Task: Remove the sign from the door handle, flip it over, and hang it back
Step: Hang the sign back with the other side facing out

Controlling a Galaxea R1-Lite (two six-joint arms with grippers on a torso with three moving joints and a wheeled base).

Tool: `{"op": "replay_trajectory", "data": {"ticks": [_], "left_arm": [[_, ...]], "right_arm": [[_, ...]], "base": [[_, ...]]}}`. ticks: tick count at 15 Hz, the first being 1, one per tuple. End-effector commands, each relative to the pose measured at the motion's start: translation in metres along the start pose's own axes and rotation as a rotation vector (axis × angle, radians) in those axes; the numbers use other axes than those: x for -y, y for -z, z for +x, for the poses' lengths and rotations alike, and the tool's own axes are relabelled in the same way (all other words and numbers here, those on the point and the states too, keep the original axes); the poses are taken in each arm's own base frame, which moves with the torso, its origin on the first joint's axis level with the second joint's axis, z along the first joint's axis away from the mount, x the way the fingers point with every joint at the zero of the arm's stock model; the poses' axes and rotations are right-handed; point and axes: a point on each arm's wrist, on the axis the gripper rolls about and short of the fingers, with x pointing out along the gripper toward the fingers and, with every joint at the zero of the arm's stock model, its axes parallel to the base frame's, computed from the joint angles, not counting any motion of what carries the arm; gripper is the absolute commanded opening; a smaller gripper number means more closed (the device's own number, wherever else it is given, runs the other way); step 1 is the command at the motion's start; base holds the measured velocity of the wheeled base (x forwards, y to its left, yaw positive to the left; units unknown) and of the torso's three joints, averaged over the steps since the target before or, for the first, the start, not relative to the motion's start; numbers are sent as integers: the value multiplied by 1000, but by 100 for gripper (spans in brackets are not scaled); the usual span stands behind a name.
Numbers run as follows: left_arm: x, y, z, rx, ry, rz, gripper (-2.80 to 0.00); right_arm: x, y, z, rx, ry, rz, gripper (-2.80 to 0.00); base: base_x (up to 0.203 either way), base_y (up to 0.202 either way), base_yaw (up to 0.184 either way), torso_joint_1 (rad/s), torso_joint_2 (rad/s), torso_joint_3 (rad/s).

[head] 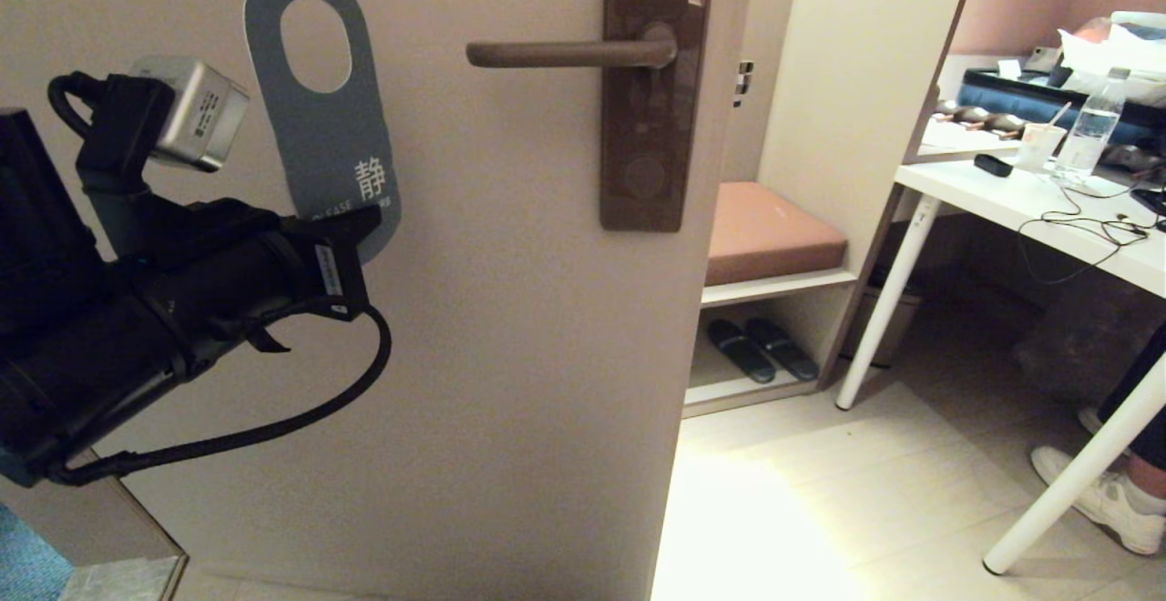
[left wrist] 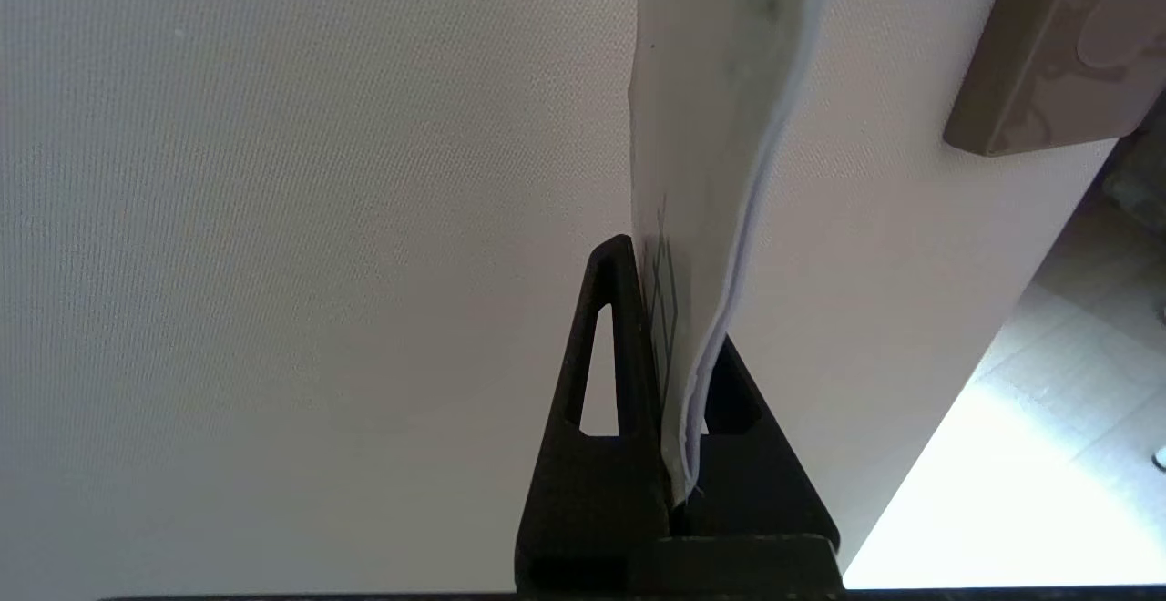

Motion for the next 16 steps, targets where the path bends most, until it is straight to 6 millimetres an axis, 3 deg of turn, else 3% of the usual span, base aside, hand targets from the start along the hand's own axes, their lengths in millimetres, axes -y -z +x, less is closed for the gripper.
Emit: {"op": "replay_trajectory", "data": {"ticks": [1,9,16], "left_arm": [[4,-10,-1,12,9,-4,-280],[26,-23,-4,-5,24,4,-280],[42,-20,8,-23,64,12,-280]], "right_arm": [[0,0,0,0,0,1,-280],[0,0,0,0,0,1,-280],[0,0,0,0,0,1,-280]], "base": [[0,0,0,0,0,0],[0,0,0,0,0,0],[0,0,0,0,0,0]]}}
